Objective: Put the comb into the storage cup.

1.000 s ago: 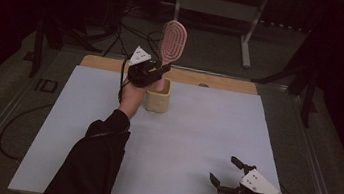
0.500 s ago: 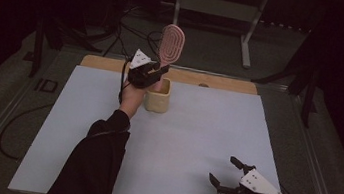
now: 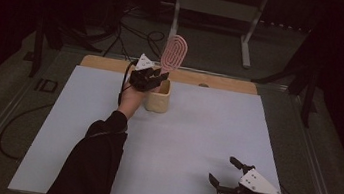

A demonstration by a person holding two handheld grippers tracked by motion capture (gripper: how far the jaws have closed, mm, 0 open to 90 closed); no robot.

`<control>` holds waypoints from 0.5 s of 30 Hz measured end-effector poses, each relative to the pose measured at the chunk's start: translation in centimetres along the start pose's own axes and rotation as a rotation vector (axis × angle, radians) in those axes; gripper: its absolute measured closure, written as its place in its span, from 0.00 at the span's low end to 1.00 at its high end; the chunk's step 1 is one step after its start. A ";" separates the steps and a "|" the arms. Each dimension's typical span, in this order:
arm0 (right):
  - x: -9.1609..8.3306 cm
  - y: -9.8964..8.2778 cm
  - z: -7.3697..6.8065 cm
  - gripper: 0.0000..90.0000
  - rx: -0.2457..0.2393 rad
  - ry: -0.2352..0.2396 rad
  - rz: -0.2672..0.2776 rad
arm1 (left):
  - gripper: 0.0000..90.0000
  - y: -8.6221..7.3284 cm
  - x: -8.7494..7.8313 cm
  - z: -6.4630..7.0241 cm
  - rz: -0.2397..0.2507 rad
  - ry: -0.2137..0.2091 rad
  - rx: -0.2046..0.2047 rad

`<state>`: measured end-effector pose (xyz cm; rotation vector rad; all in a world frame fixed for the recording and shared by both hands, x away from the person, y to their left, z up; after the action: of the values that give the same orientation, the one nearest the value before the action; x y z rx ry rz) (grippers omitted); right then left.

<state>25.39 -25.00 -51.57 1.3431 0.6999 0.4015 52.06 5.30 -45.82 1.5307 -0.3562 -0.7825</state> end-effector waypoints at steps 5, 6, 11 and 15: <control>0.0 0.0 0.0 0.10 0.001 -0.002 0.001 | 0.78 -0.4 0.4 0.0 -0.057 0.002 -0.008; 0.0 0.0 0.0 0.10 0.002 -0.002 0.001 | 0.78 -0.5 0.4 0.0 -0.066 0.003 0.000; 0.0 0.0 0.0 0.10 0.001 -0.001 0.000 | 0.78 -0.7 0.5 -0.2 -0.101 0.013 -0.008; 0.0 0.0 0.1 0.10 0.004 -0.005 0.004 | 0.77 -0.6 0.4 -0.1 -0.109 0.006 -0.005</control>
<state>25.44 -25.08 -51.51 1.3491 0.6941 0.4000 52.25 5.23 -46.53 1.5577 -0.2678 -0.8627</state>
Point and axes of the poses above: each handheld gripper's, and its own axes: x roughly forward along the jaws, y roughly out of its top, z roughly to its right, the point moved 5 cm from there along x, roughly forward along the jaws, and after that the axes turned 6 degrees about z, right-handed, at the moved point
